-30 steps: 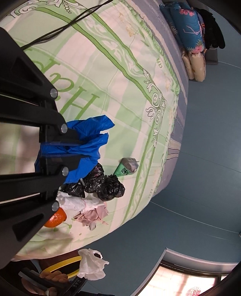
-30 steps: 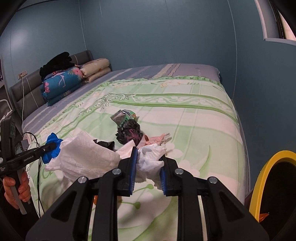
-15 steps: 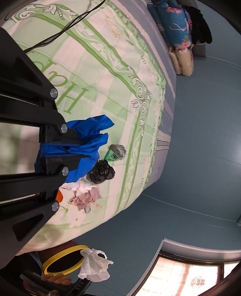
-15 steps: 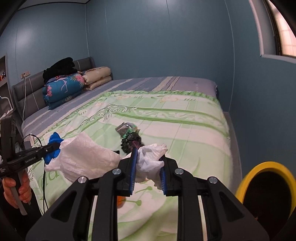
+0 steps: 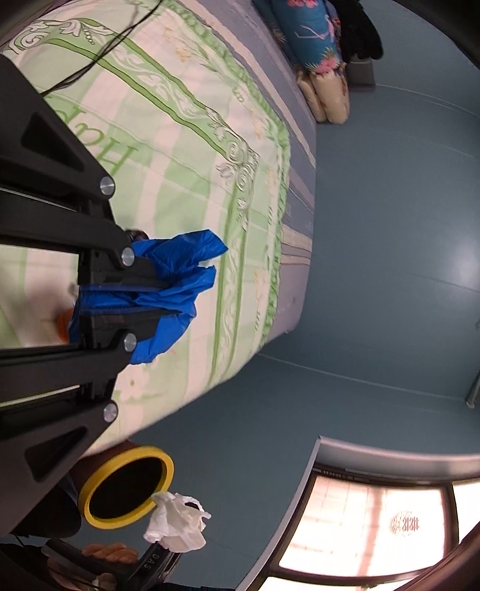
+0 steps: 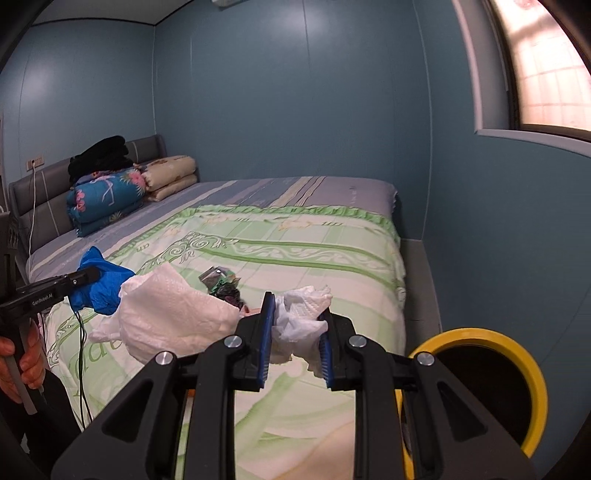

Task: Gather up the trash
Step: 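Carry the tissue and blue glove over the yellow bin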

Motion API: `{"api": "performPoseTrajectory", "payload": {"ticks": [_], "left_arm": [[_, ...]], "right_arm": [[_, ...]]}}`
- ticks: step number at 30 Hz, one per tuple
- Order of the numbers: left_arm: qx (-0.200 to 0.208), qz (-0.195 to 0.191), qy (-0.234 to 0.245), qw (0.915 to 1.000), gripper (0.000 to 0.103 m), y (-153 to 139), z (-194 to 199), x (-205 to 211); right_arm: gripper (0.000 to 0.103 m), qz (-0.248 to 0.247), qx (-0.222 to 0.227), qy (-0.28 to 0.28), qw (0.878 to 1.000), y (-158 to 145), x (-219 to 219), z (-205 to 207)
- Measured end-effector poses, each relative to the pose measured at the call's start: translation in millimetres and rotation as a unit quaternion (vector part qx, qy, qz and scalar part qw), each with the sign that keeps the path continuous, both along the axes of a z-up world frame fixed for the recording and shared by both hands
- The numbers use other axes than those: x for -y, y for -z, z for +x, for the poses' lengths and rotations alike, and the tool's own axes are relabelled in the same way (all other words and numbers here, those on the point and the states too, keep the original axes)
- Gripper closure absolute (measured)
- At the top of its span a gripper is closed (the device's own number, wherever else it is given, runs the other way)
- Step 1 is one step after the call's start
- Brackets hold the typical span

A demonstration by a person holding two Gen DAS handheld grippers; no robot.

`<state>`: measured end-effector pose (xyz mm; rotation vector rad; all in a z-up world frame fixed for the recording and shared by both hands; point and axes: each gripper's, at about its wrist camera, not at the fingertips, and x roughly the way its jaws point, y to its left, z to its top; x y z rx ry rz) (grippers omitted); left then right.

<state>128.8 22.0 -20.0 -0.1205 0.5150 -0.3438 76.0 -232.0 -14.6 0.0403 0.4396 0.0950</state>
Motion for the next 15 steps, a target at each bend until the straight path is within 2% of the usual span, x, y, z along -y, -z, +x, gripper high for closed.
{"api": "performPoseTrajectory", "payload": {"ticks": [15], "left_arm": [[0.033, -0.001, 0.062, 0.9975, 0.098, -38.3, -15.6, 67.6]], "right_arm": [[0.083, -0.005, 0.037, 0.049, 0.998, -30.6, 40.2, -38.2]]}}
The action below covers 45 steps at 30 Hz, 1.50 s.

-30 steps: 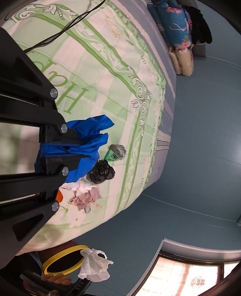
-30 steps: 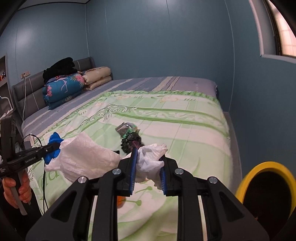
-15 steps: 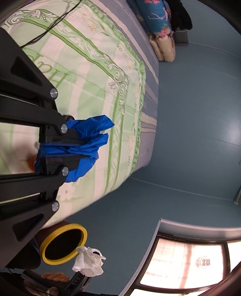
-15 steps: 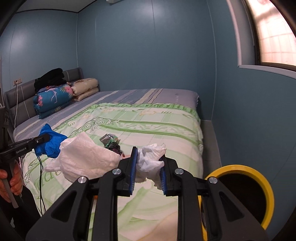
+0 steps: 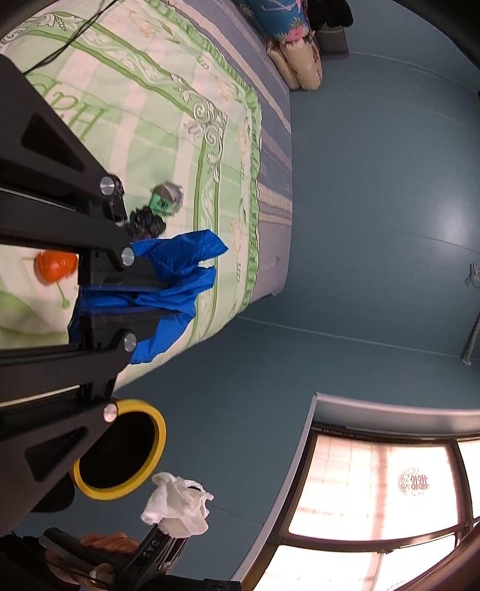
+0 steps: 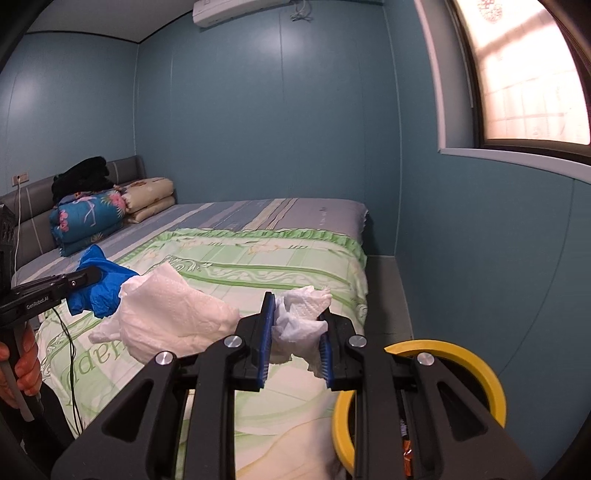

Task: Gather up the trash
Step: 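Carry the tissue and blue glove over the yellow bin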

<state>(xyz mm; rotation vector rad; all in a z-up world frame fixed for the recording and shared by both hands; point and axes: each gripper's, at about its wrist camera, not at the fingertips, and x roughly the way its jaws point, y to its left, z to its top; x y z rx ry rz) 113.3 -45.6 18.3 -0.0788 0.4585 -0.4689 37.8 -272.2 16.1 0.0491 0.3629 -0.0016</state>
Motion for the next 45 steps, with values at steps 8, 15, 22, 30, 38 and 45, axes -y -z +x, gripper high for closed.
{"api": "performPoseTrajectory", "payload": {"ticks": [8, 15, 22, 30, 38, 45], "left_arm": [[0.008, 0.003, 0.031, 0.9995, 0.098, -11.0, -1.9, 33.5], [0.01, 0.007, 0.058, 0.9982, 0.098, -16.3, 1.0, 63.8], [0.008, 0.006, 0.086, 0.9962, 0.098, -18.0, 6.8, 89.9], [-0.007, 0.011, 0.114, 0.9934, 0.098, -9.5, 15.7, 124.7], [-0.024, 0.011, 0.144, 0.9892, 0.098, 4.1, 21.2, 157.6], [-0.038, 0.015, 0.166, 0.9853, 0.098, 14.7, 25.6, 185.6]], "right_arm": [[0.083, -0.006, 0.014, 0.024, 1.0, -10.1, 15.3, -12.8], [0.083, -0.004, 0.015, 0.046, 0.999, -11.5, 33.3, -16.0], [0.083, -0.001, 0.01, 0.067, 0.998, -9.0, 50.6, -15.5], [0.083, 0.003, 0.005, 0.095, 0.995, -2.9, 72.5, -16.0], [0.083, 0.014, -0.006, 0.127, 0.992, 7.0, 98.1, -14.6], [0.083, 0.018, -0.012, 0.151, 0.988, 15.2, 112.8, -13.2]]}}
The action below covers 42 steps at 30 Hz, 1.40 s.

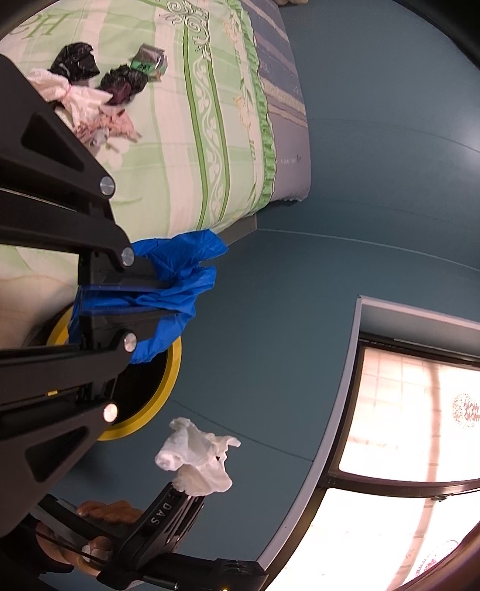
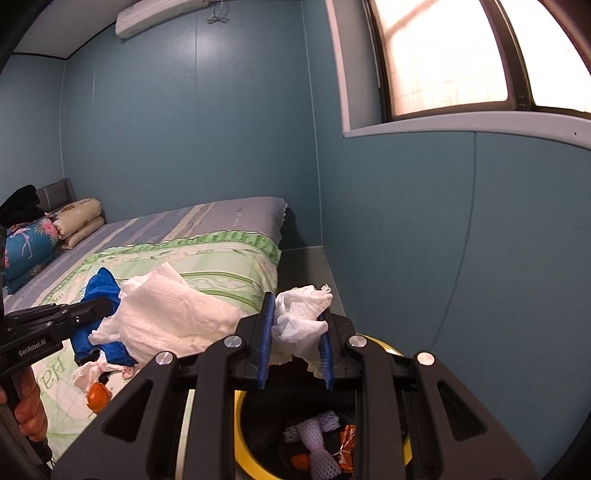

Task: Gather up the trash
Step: 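Carry the tissue and blue glove over the yellow bin, then open both tools to drop the glove and tissue into the bin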

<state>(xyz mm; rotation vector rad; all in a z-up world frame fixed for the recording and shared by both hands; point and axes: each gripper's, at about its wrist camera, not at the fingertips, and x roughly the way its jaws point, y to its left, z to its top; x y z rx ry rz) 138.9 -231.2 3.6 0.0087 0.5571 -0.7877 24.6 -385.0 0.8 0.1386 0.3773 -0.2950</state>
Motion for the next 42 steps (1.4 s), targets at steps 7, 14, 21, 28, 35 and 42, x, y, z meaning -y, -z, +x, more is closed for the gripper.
{"api": "performPoseTrajectory", "payload": {"ticks": [7, 14, 21, 28, 35, 42], "left_arm": [[-0.013, 0.005, 0.018, 0.9997, 0.098, 11.9, 2.5, 23.9], [-0.03, 0.012, 0.031, 0.999, 0.098, 27.4, 7.4, 44.6], [-0.046, 0.02, 0.045, 0.9977, 0.098, 42.7, 12.3, 63.5], [-0.061, 0.033, 0.06, 0.9958, 0.098, 60.9, 14.2, 82.4], [-0.079, 0.05, 0.077, 0.9927, 0.098, 80.5, 14.2, 98.9], [-0.092, 0.064, 0.097, 0.989, 0.097, 96.0, 8.4, 108.8]], "right_arm": [[0.083, 0.006, -0.011, 0.026, 1.0, 11.7, 17.5, 1.3], [0.083, 0.024, -0.025, 0.048, 0.998, 25.9, 37.4, 5.5], [0.083, 0.041, -0.037, 0.065, 0.996, 37.1, 51.9, 9.6], [0.083, 0.053, -0.055, 0.08, 0.994, 48.7, 66.5, 18.6], [0.082, 0.081, -0.079, 0.083, 0.99, 63.8, 78.1, 29.9], [0.082, 0.099, -0.095, 0.089, 0.986, 71.0, 82.3, 36.2]]}}
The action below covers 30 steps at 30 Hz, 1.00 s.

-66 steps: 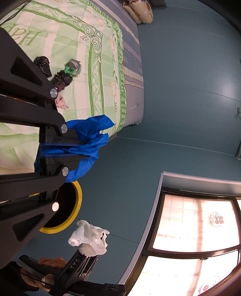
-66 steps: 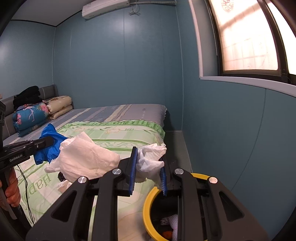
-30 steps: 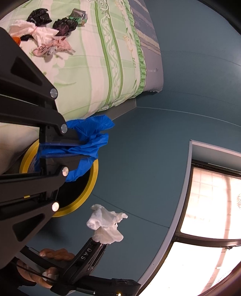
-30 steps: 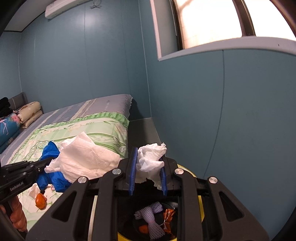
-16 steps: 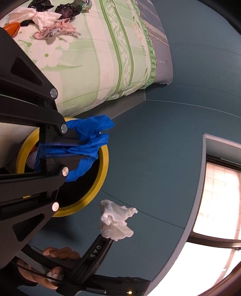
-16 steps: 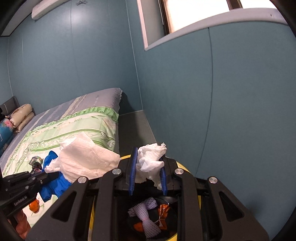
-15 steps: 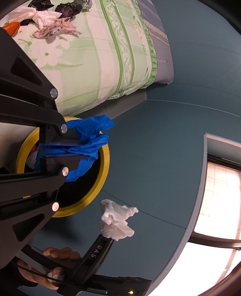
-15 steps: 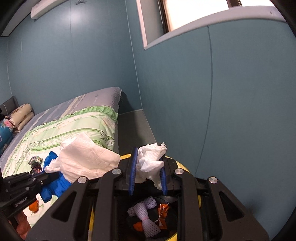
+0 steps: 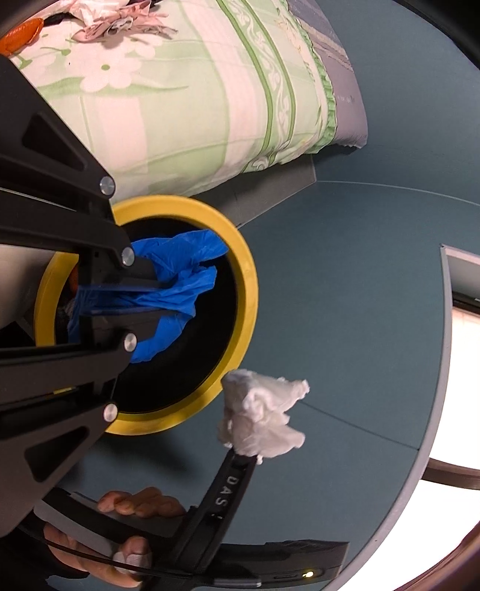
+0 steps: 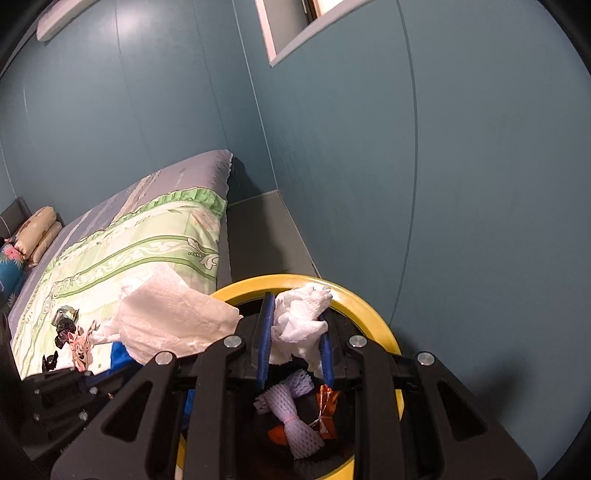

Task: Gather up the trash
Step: 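Open both tools to drop the glove and tissue into the bin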

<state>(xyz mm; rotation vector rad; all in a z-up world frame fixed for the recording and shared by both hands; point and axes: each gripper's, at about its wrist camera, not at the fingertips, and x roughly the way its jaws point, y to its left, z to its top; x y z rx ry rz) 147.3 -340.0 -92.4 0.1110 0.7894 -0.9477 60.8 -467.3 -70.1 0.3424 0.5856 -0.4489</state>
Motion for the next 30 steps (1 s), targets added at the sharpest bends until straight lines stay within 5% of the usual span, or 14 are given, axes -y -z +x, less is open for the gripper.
{"api": "performPoseTrajectory", "payload": {"ticks": [11, 14, 17, 30], "left_arm": [[-0.017, -0.004, 0.006, 0.9998, 0.096, 5.0, 1.2, 1.3], [-0.02, -0.006, 0.003, 0.9998, 0.082, 4.7, 3.7, 1.3], [-0.02, -0.012, -0.007, 0.9997, 0.056, 5.1, 3.9, -3.2], [-0.014, -0.038, -0.049, 0.998, 0.055, -9.5, 17.6, -36.1]], "right_arm": [[0.078, 0.017, -0.013, 0.011, 1.0, 7.8, 11.8, 1.6], [0.072, 0.014, -0.012, 0.013, 1.0, 7.1, 12.0, 1.7], [0.063, 0.016, -0.007, 0.014, 1.0, 6.5, 12.2, 1.3], [0.06, 0.011, 0.016, 0.021, 1.0, -6.3, 6.6, -8.9]]}}
